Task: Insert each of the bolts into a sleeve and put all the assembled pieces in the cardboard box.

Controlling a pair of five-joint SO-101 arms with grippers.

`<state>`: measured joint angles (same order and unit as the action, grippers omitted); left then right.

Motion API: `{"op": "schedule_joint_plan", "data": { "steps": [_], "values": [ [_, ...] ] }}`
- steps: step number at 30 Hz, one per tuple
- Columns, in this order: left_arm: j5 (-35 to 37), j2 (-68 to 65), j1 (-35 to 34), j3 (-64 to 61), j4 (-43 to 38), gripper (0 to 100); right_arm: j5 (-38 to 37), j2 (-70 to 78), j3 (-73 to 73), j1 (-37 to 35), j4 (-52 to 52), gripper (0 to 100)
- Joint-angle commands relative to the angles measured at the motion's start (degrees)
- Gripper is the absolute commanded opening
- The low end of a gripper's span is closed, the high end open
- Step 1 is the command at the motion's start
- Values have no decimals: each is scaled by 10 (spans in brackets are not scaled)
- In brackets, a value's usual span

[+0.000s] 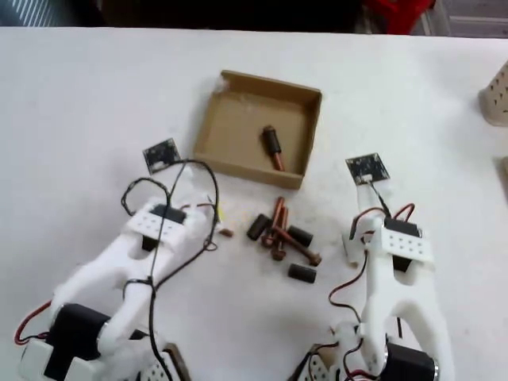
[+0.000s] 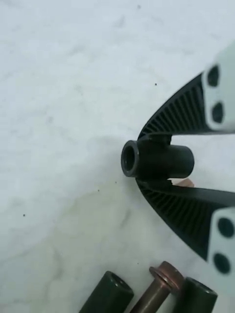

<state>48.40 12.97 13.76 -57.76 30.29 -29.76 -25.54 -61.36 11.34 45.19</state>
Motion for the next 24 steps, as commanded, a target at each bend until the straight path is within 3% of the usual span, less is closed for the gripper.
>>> {"op": "schedule_joint_plan", "data": {
  "steps": [1,10,14,19,24],
  "values": [
    [1,2,-8,26,-12,181,-8,-15,1,-4,-5,16],
    [-60,7,-60,40,-11,78,-6,-15,1,-1,-4,16],
    [-69,7,-87,67,38,75,-6,-15,1,-1,-4,16],
    [-228,7,-90,105,121,76,-6,-15,1,-1,-4,16],
    [-386,7,-90,113,136,80,-6,-15,1,-1,-4,16]
  ]
}}
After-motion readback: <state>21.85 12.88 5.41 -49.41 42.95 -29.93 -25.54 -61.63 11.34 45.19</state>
